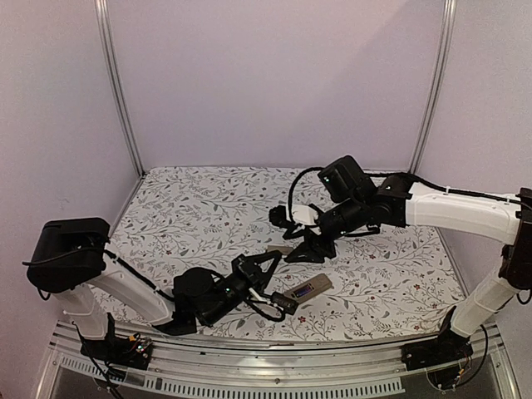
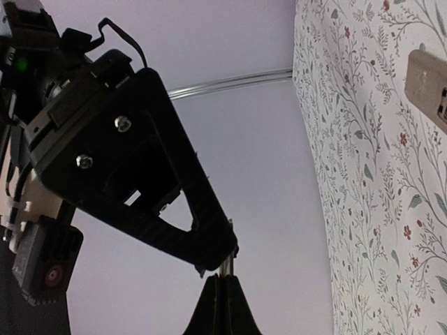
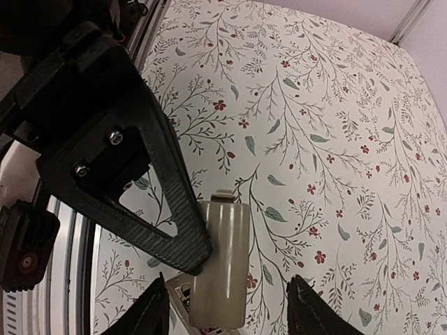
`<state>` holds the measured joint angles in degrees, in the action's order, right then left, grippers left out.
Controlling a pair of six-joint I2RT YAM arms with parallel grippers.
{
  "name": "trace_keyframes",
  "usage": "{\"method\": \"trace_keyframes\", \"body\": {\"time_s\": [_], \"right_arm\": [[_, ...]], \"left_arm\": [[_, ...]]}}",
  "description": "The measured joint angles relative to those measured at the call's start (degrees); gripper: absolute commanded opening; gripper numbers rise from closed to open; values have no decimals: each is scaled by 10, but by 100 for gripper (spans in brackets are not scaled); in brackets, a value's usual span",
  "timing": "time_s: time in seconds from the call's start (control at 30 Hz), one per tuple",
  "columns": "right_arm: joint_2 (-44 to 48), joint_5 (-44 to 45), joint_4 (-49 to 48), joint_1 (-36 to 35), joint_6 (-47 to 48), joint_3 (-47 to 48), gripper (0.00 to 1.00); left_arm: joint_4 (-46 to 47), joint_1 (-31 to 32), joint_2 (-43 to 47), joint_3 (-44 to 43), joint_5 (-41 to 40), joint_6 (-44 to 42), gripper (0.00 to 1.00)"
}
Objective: Load the batteries into the remote control
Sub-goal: Pass from the left arm to the right
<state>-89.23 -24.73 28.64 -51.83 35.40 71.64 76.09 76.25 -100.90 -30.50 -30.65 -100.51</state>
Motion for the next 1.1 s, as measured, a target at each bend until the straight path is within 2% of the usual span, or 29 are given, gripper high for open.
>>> {"method": "trace_keyframes", "body": {"time_s": [0.23,0.63,0.67,0.7,0.73,0.8,0.93,1.03,1.1], "right_arm": [[-15,22,5,-4,-1,5,29],[-16,38,9,-11,5,8,18],[-16,39,9,-11,4,8,17],[-16,40,9,-12,5,8,17],[-16,41,9,-12,5,8,16],[-16,53,6,-13,4,8,15],[-16,72,1,-11,5,8,14],[-16,82,-3,-10,5,7,14],[-14,85,-9,-10,9,-1,14]], "left_arm": [[-2,0,0,0,-2,0,0],[-1,0,0,0,-7,4,2],[-1,0,0,0,-7,5,11],[-1,0,0,0,-7,8,28],[-2,-1,0,0,-7,7,40],[-1,0,0,0,-6,13,56],[0,0,0,0,-11,32,67],[0,0,0,0,-30,63,70],[-3,0,4,1,-55,114,70]]}}
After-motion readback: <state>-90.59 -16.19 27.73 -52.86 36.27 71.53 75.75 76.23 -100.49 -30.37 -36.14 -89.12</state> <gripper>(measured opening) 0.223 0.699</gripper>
